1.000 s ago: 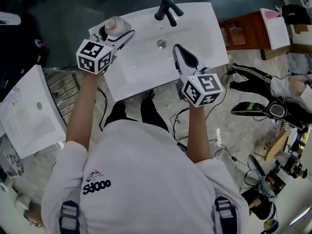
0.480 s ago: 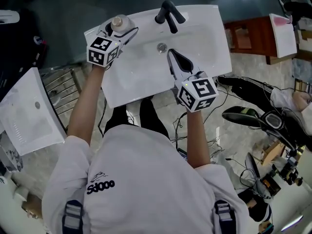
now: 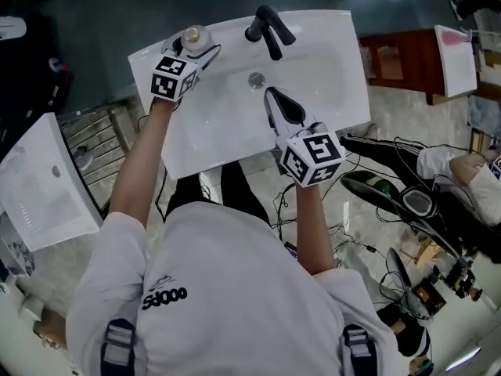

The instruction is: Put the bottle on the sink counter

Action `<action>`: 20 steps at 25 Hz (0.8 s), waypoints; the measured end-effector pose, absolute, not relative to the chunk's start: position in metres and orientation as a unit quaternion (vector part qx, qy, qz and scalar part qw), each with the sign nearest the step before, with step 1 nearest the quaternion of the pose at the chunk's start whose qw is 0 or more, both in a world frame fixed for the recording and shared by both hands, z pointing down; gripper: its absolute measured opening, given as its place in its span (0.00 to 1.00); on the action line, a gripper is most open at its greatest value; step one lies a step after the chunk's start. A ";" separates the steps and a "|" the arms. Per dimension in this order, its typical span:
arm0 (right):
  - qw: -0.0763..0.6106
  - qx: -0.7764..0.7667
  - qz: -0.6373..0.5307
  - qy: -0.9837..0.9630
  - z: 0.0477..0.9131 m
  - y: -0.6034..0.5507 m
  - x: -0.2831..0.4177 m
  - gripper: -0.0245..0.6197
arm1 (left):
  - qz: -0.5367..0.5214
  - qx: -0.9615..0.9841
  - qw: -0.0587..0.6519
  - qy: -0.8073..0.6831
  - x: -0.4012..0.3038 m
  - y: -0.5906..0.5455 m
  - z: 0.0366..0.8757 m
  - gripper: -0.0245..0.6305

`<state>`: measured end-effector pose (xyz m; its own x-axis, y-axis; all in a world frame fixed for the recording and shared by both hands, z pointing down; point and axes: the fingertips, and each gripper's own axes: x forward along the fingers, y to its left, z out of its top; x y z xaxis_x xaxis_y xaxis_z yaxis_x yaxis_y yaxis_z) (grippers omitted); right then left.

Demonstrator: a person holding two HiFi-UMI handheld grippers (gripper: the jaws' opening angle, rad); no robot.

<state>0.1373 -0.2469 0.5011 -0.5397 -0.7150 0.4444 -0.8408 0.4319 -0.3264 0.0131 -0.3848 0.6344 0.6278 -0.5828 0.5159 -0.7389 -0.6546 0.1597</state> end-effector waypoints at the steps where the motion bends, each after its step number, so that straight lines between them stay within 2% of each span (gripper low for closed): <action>1: 0.120 0.465 0.263 -0.837 0.502 -0.248 0.138 0.05 | 0.219 0.882 0.181 -0.376 0.013 -0.386 0.637 0.56; 20: 0.137 0.474 0.258 -0.831 0.514 -0.253 0.145 0.05 | 0.279 0.857 0.181 -0.394 0.006 -0.389 0.667 0.56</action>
